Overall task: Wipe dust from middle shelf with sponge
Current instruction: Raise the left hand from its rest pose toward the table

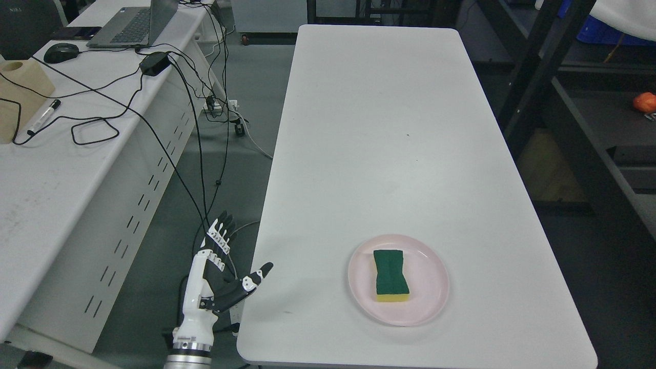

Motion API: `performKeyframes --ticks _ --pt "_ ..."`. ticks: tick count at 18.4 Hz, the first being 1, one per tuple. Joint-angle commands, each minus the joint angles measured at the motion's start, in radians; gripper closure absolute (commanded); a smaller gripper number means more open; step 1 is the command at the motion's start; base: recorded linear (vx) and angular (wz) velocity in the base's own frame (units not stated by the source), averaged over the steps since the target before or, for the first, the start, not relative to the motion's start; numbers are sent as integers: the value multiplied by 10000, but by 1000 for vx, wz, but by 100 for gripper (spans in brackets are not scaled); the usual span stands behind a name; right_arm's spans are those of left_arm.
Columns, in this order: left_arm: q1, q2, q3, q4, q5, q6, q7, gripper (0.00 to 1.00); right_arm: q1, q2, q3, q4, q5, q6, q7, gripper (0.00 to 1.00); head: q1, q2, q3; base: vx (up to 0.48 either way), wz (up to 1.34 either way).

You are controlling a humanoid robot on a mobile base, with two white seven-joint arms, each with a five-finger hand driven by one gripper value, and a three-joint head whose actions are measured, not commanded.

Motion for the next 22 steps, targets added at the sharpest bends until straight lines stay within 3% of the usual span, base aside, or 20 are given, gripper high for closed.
performKeyframes --ticks 1,7,10,13,17,22 --pt "-29 230 257 -37 0 -1 -48 1 0 -175 0 -175 0 730 7 0 0 0 0 0 0" --pt "-441 291 793 -6 -30 75 -156 1 0 -175 0 -175 0 730 7 0 0 0 0 0 0" --pt "-1253 963 1283 100 -655 60 -1255 1 0 -175 0 -175 0 730 7 0 0 0 0 0 0" --pt "-2326 1730 1837 529 -2341 -321 -2483 2 0 -175 0 -175 0 730 7 0 0 0 0 0 0" --pt "-3875 2897 1716 1419 -4533 -1975 -4508 2 0 -175 0 -175 0 730 7 0 0 2 0 0 0" --pt "-6099 3128 1319 3273 -9852 -4522 -4942 5 0 -175 0 -175 0 730 7 0 0 2 0 0 0"
